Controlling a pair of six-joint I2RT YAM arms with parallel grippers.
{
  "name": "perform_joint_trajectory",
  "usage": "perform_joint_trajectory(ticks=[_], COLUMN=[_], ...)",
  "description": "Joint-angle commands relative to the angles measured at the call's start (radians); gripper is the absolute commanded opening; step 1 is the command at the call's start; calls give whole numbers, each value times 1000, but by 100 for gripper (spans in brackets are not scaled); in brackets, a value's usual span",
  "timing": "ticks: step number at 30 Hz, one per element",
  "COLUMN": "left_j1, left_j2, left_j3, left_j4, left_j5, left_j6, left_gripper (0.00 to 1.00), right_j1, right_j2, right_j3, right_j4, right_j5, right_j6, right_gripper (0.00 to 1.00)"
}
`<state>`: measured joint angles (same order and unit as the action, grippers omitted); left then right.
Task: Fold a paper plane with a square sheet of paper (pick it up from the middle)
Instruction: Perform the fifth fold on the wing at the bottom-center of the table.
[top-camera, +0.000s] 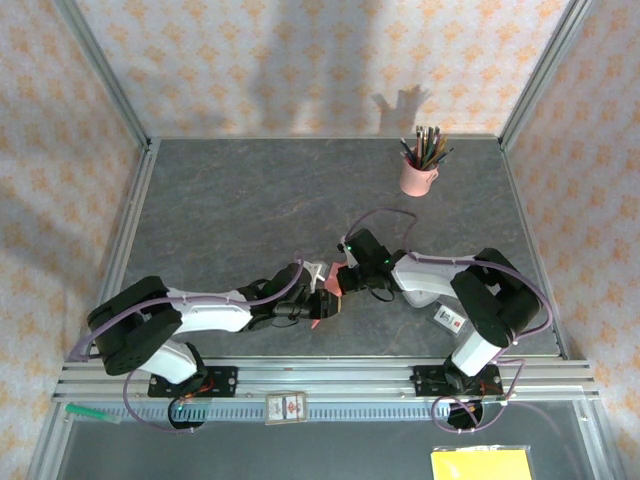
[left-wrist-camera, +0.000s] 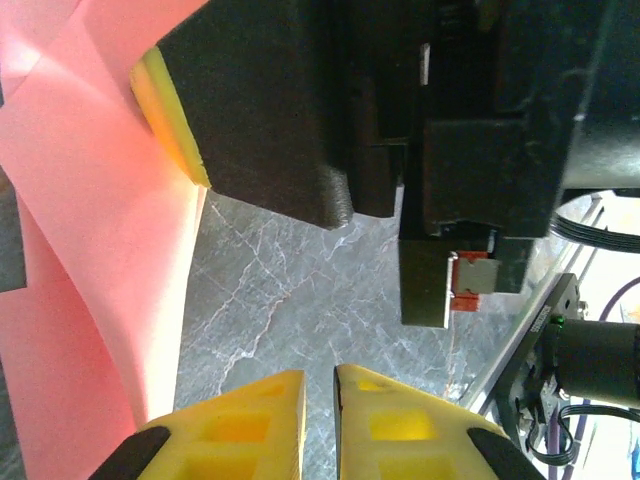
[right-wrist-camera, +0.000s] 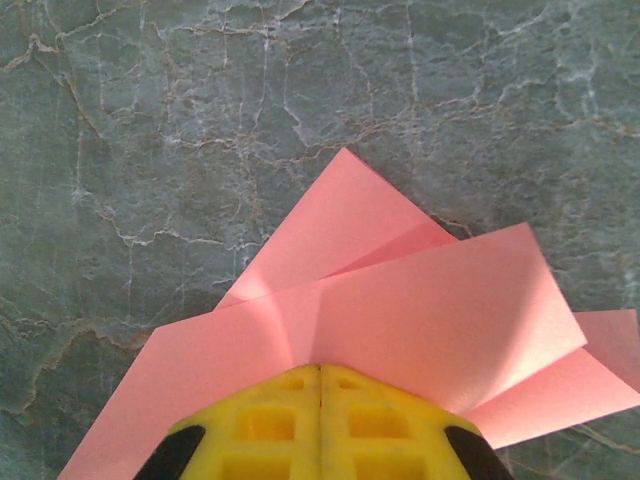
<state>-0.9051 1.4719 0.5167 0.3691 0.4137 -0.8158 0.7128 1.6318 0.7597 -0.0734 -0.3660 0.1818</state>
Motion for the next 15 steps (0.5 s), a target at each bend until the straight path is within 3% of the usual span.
perform_joint_trajectory(ticks=[1,15], left_j1=[16,53], left_j2=[19,39], left_j3=[25,-17], left_j4=[-3,8], left_j5=[-10,-4], left_j6=[39,46], left_gripper=[18,17], right_j1=[-3,-3], right_j2=[35,39], right_j3=[-20,-19], right_j4=[-72,-75], right_j5=[77,81], right_j6=[-13,-14], right_gripper=[2,2])
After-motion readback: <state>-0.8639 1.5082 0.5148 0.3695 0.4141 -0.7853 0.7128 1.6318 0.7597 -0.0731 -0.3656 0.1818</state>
